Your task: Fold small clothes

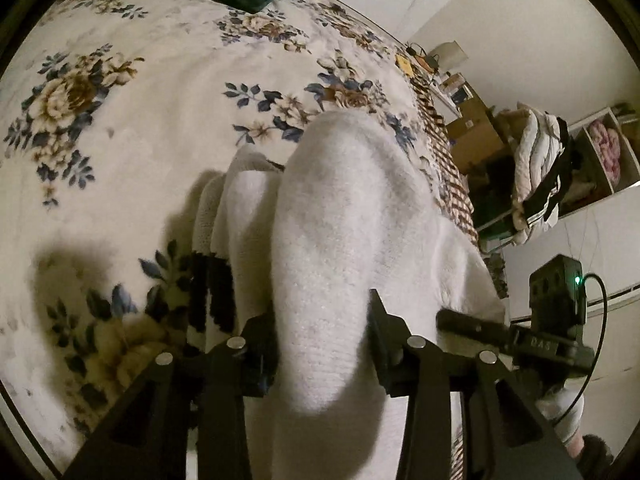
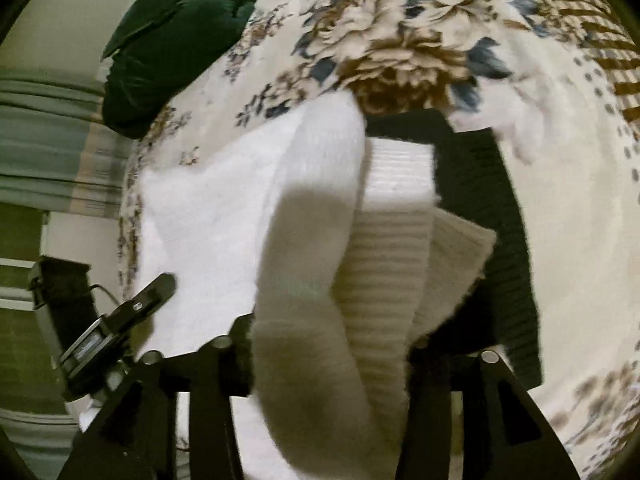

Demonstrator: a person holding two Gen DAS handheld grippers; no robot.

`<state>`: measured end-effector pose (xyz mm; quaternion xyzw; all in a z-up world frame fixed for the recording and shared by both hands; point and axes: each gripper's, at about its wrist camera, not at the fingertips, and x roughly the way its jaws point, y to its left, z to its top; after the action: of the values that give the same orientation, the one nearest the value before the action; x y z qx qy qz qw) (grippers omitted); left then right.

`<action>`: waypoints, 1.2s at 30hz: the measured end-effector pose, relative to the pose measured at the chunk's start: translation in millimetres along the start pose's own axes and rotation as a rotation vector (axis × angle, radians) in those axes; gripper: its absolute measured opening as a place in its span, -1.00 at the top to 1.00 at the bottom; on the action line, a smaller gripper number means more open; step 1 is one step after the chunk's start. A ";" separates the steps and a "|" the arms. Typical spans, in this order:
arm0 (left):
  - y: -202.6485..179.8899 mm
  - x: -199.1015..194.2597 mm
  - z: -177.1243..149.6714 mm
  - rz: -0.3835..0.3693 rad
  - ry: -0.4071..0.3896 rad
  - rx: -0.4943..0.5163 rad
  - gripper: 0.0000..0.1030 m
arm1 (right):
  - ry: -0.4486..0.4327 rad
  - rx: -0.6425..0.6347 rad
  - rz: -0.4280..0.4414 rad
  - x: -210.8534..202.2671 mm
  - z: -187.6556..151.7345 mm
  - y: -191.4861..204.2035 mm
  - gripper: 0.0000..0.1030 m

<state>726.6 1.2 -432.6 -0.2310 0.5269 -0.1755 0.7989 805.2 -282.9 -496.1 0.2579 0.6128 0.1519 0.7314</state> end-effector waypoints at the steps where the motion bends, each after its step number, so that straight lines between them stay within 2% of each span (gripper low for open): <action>1: -1.8 -2.5 -0.4 0.012 -0.002 0.002 0.28 | -0.005 -0.003 -0.023 -1.4 -1.9 -0.8 -0.29; 3: -11.4 -14.5 -8.0 0.061 -0.028 0.036 0.24 | -0.060 -0.037 -0.140 -11.5 -11.3 1.5 -0.44; 4: -15.7 -18.9 -8.4 0.115 -0.046 0.055 0.07 | -0.086 -0.058 -0.188 -16.0 -18.6 1.2 -0.53; 5: -20.8 -24.0 -11.9 0.160 -0.059 0.073 -0.19 | -0.111 -0.079 -0.249 -22.3 -27.7 4.8 -0.81; 6: -24.9 -28.5 -15.0 0.198 -0.068 0.089 -0.32 | -0.145 -0.092 -0.318 -31.8 -36.1 11.0 -0.99; 8: -38.0 -42.7 -28.8 0.270 -0.102 0.129 -0.63 | -0.203 -0.110 -0.412 -50.4 -56.7 18.8 -1.00; 9: -41.6 -46.8 -33.5 0.291 -0.111 0.142 -0.70 | -0.242 -0.119 -0.482 -60.3 -70.8 25.3 -1.00; 10: -48.1 -53.2 -41.2 0.330 -0.126 0.160 -0.82 | -0.264 -0.126 -0.512 -69.8 -82.4 29.8 -1.00; 13: -60.6 -68.0 -60.0 0.416 -0.146 0.178 -0.89 | -0.320 -0.148 -0.583 -94.0 -121.8 43.9 -1.00; 23: -111.7 -126.0 -112.3 0.486 -0.185 0.210 -0.89 | -0.383 -0.184 -0.583 -170.8 -207.0 74.4 -1.00; 36: -186.1 -226.3 -177.1 0.495 -0.278 0.222 -0.89 | -0.498 -0.251 -0.554 -306.6 -310.0 127.2 -1.00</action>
<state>469.5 -67.6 -217.2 -0.0285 0.4302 0.0011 0.9023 452.8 -284.2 -209.6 0.0201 0.4396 -0.0446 0.8969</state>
